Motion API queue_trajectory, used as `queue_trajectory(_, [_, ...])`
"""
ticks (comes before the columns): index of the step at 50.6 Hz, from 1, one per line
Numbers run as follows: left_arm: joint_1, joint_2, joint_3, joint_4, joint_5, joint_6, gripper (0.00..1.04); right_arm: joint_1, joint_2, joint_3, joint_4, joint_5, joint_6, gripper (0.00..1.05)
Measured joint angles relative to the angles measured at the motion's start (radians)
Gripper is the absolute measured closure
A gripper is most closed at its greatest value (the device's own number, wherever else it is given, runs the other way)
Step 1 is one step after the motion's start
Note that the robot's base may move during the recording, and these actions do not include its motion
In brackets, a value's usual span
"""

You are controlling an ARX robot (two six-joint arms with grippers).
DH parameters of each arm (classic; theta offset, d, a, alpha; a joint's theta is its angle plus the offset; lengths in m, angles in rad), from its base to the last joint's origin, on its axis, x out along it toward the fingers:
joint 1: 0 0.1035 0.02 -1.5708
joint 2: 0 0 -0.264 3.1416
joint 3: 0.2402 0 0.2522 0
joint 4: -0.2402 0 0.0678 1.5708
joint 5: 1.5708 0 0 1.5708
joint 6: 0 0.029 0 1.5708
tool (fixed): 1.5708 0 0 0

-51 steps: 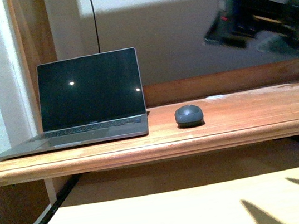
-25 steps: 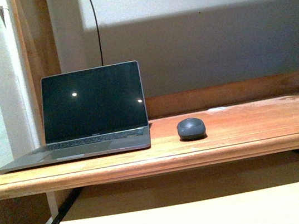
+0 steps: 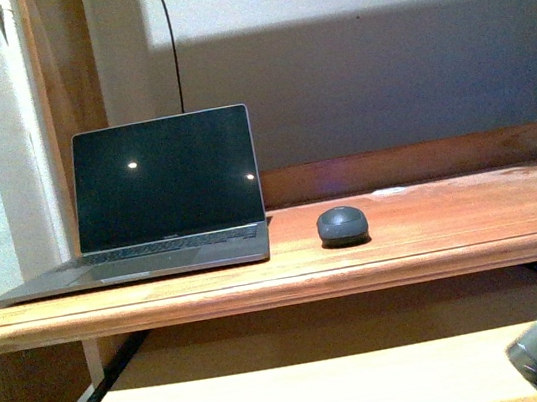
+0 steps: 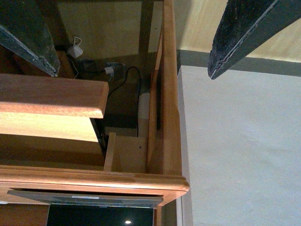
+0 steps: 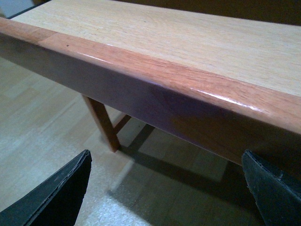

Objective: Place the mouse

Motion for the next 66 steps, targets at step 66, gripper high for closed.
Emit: queue_trajectory(66, [0.000, 0.000, 0.000, 0.000, 0.000, 0.000, 0.08, -0.055, 0.113, 0.357, -0.152, 0.334, 0.251, 0.07])
